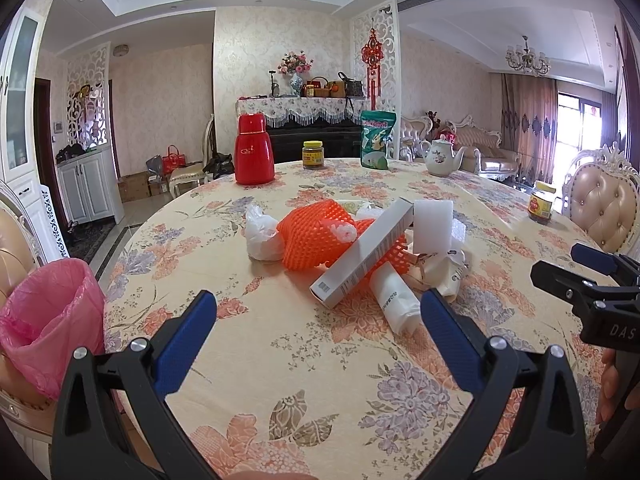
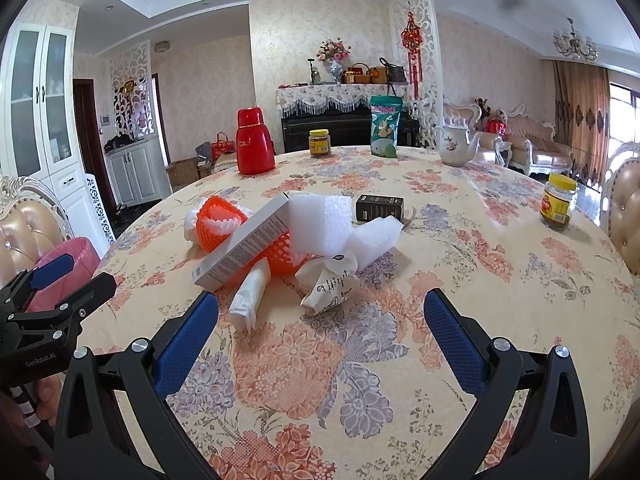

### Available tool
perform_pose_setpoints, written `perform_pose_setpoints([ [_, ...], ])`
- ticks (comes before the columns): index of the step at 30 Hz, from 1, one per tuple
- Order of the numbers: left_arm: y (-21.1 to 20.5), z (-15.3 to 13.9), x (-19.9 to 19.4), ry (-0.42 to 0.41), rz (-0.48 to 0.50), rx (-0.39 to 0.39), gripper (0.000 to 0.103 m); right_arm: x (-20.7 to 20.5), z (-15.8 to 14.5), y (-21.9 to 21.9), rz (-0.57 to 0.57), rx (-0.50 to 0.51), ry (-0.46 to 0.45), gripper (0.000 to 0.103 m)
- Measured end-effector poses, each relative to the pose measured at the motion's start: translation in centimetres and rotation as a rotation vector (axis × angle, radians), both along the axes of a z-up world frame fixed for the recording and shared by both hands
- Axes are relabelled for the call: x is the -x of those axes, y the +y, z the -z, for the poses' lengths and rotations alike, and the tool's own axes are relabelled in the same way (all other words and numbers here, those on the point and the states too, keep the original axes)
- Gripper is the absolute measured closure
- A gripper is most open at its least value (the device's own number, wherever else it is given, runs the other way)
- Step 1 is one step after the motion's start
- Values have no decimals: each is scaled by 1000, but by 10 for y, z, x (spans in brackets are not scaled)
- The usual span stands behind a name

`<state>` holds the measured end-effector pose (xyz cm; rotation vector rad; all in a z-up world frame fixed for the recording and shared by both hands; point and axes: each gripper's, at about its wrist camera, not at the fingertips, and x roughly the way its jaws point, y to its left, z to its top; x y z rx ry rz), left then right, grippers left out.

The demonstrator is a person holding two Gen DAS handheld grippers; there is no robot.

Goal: Collect trash

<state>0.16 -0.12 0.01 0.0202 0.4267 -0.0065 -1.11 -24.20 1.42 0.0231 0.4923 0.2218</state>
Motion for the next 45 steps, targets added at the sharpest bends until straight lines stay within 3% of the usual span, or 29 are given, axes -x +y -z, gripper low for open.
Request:
perform_pose_setpoints([
  [32, 3, 6, -6, 15, 13, 1, 4, -7, 8, 7, -10, -1, 36, 7],
  [39, 13, 10, -13, 25, 4, 20, 4, -21, 16, 12, -2, 3, 71, 7],
  [45, 24, 17, -33, 67, -28, -16, 4, -44, 28, 27, -18, -2, 132, 7],
])
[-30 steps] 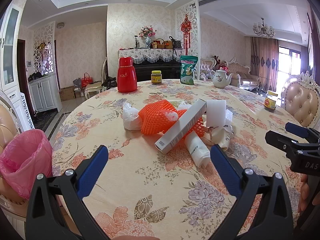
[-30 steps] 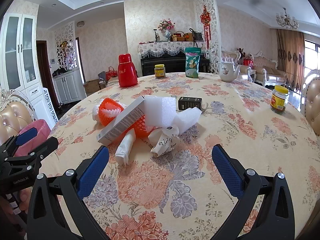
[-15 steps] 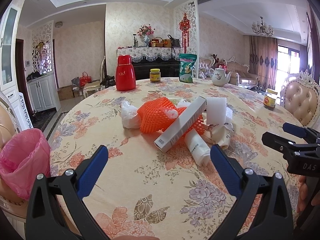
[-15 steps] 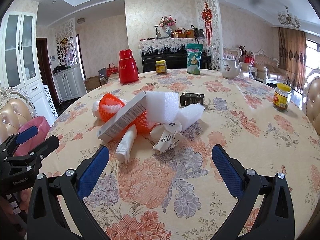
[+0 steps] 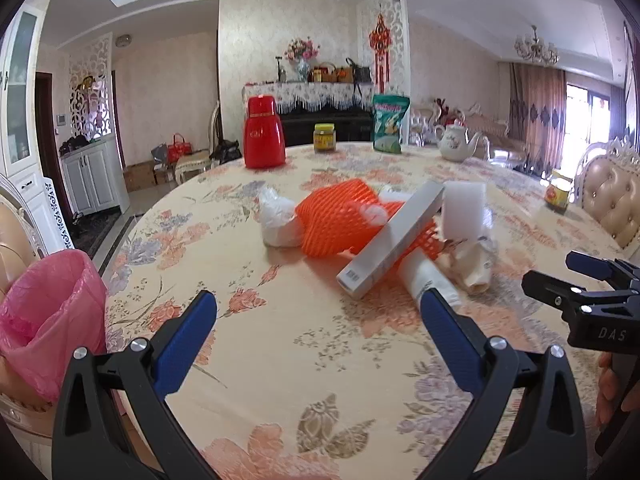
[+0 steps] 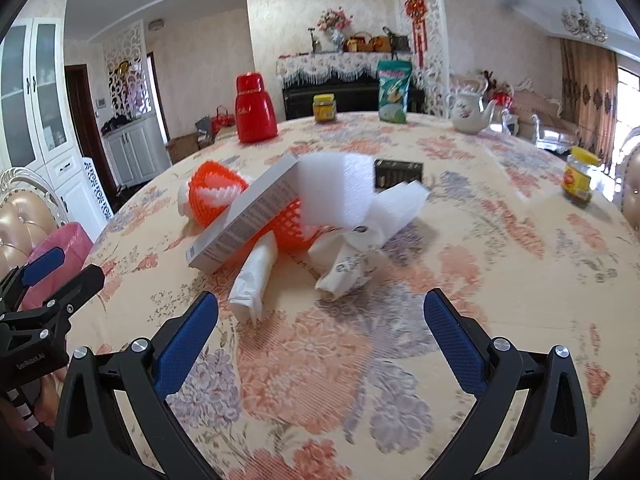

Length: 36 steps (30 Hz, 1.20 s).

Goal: Collect trash
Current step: 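Grasp the white tube with the right tool while the left tool reaches for the white box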

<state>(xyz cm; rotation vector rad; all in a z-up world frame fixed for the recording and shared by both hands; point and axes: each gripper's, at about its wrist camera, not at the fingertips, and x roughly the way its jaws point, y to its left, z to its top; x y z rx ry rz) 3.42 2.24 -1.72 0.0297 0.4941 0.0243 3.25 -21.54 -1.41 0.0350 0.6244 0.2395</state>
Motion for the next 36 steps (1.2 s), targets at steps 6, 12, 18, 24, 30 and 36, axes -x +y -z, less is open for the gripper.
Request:
perform_pose_setpoints([
  [6, 27, 9, -26, 55, -29, 34, 4, -33, 15, 34, -64, 44, 68, 7],
  [12, 51, 16, -46, 95, -57, 23, 4, -70, 32, 65, -100, 76, 149, 15],
  [18, 59, 23, -60, 112, -51, 53, 4, -95, 49, 77, -114, 78, 233, 37],
  [24, 37, 27, -88, 162, 39, 67, 5, -95, 53, 57, -139, 10, 272, 77],
  [30, 2, 38, -124, 216, 133, -14, 5, -74, 47, 16, -132, -6, 220, 78],
  [36, -36, 49, -150, 269, 220, -21, 9, -58, 40, -19, -109, -36, 197, 78],
])
